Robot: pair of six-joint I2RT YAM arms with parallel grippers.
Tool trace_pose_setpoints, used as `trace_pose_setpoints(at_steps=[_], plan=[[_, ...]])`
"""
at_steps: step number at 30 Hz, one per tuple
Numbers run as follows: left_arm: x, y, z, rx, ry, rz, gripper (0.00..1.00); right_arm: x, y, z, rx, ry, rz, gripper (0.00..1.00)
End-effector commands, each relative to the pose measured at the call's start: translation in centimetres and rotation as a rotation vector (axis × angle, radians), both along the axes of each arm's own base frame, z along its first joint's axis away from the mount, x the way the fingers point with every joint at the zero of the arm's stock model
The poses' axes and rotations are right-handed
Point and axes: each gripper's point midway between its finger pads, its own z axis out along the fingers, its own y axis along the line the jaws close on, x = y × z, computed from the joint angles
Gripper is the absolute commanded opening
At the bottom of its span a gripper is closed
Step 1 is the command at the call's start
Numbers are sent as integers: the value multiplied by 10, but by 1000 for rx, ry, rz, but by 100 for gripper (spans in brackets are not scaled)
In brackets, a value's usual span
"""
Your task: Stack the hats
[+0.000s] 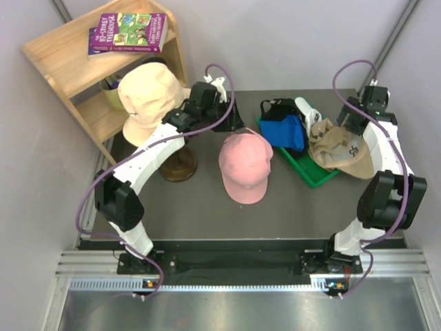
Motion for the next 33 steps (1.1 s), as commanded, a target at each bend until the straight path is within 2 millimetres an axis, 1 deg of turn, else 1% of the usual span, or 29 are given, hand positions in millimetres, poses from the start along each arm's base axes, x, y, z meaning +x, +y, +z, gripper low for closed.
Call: trace_pose_setpoints(at_steps=[1, 2, 3, 6, 7, 9, 10, 11, 12, 13, 14, 15, 16, 17, 18, 19, 20, 21, 22, 23, 24, 25, 27, 28, 29, 30, 31, 32, 33], plan=[[11, -4, 22, -24, -65, -29, 55, 34, -8, 27, -51, -141, 57, 82], [12, -4, 24, -25, -69, -30, 59, 39, -9, 30, -54, -161, 65, 79], [13, -2, 23, -23, -69, -28, 61, 42, -5, 29, -41, -168, 87, 75], [15, -3, 29, -33, -88, -36, 64, 47, 0, 35, -29, -195, 122, 54], [15, -3, 30, -38, -92, -44, 65, 48, 1, 37, -31, -199, 128, 38], [14, -5, 34, -46, -102, -54, 65, 45, 1, 37, -35, -190, 130, 21], [15, -6, 37, -53, -113, -58, 65, 44, 1, 42, -41, -193, 133, 6], [14, -7, 40, -61, -117, -67, 65, 39, 0, 42, -42, -175, 126, 0], [14, -8, 41, -64, -121, -71, 65, 34, -3, 46, -51, -166, 108, 0], [15, -9, 44, -71, -130, -75, 65, 33, -4, 58, -56, -177, 95, 0], [14, -10, 46, -77, -138, -84, 65, 25, -3, 60, -48, -155, 86, 0], [13, -11, 50, -86, -146, -89, 65, 18, -6, 75, -62, -174, 56, 0], [13, -12, 54, -93, -155, -95, 66, 15, -8, 93, -55, -205, 23, 0], [14, -14, 61, -105, -182, -101, 71, 4, -7, 111, -60, -225, 9, 0], [14, -15, 66, -111, -192, -101, 76, -2, -10, 123, -70, -242, -25, 0], [15, -15, 70, -118, -204, -101, 79, -4, -10, 150, -66, -301, -47, 0], [17, -16, 79, -125, -225, -104, 82, -13, -7, 168, -64, -333, -51, 0], [17, -18, 84, -132, -236, -112, 82, -17, -7, 182, -67, -364, -62, 0], [17, -19, 89, -138, -247, -114, 82, -20, -1, 207, -63, -422, -63, 0], [18, -20, 101, -158, -276, -112, 81, -26, 4, 220, -59, -452, -60, 0], [17, -22, 108, -169, -295, -120, 81, -29, 7, 232, -56, -484, -63, 0], [17, -23, 114, -181, -313, -122, 80, -30, 24, 249, -42, -529, -40, 0], [16, -28, 125, -208, -340, -133, 79, -36, 39, 276, -45, -605, -38, 0], [16, -30, 132, -217, -356, -136, 79, -35, 64, 284, -12, -634, 2, 0], [17, -33, 132, -216, -360, -138, 78, -34, 77, 293, 5, -667, 7, 0], [13, -39, 136, -217, -371, -153, 77, -35, 103, 303, 64, -705, 43, 0], [12, -44, 143, -209, -409, -170, 77, -32, 115, 310, 94, -735, 56, 0], [3, -54, 148, -207, -432, -198, 77, -30, 125, 314, 115, -753, 56, 0], [1, -58, 160, -206, -469, -202, 78, -31, 150, 320, 165, -774, 94, 0]])
